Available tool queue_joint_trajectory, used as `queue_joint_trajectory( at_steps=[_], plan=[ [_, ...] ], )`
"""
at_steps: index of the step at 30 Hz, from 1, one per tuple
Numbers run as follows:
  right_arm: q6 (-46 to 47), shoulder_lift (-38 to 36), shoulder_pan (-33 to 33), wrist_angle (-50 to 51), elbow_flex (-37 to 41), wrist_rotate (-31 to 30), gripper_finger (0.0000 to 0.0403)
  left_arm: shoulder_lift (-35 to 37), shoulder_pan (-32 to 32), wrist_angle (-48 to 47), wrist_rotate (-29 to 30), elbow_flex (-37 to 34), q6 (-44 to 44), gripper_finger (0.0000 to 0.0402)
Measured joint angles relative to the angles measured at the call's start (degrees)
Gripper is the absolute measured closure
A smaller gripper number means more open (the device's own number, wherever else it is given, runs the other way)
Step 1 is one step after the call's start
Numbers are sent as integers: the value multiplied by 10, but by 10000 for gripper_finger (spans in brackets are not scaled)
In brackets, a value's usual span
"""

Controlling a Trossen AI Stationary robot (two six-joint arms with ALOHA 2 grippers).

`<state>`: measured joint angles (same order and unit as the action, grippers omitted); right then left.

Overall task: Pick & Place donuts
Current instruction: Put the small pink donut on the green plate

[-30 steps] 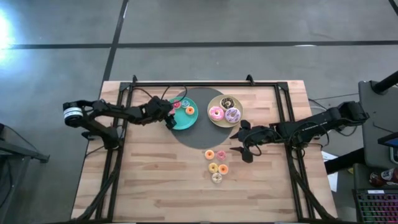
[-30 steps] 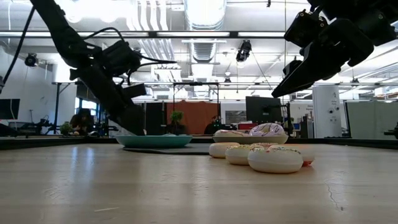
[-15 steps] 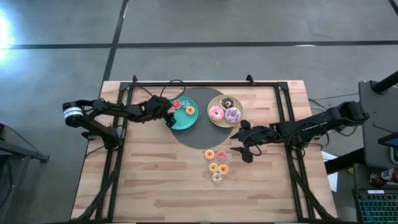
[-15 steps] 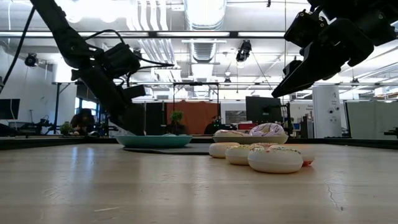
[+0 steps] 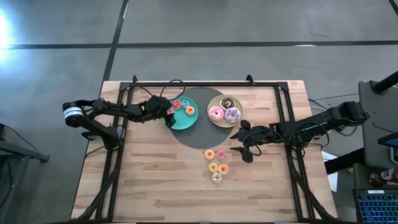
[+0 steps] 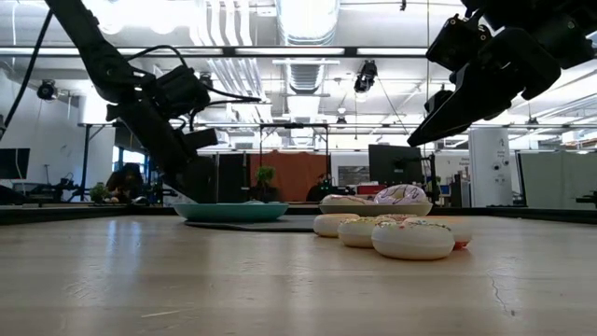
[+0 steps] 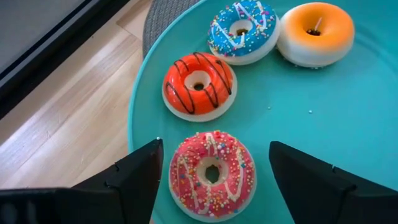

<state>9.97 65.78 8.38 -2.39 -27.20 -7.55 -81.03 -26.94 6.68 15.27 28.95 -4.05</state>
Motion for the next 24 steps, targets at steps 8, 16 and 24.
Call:
queue_joint_trajectory(
  at_steps=[8, 16, 24],
  plan=[
    [8, 0, 0, 0, 0, 0, 165, 15, 4, -27, -14, 18, 5, 131],
    [17, 4, 24, -10, 0, 5, 165, 90, 63, -94, -27, 49, 6, 131],
    [10, 104, 66, -95, 0, 1, 165, 187, 157, -97, -27, 37, -20, 131]
  ],
)
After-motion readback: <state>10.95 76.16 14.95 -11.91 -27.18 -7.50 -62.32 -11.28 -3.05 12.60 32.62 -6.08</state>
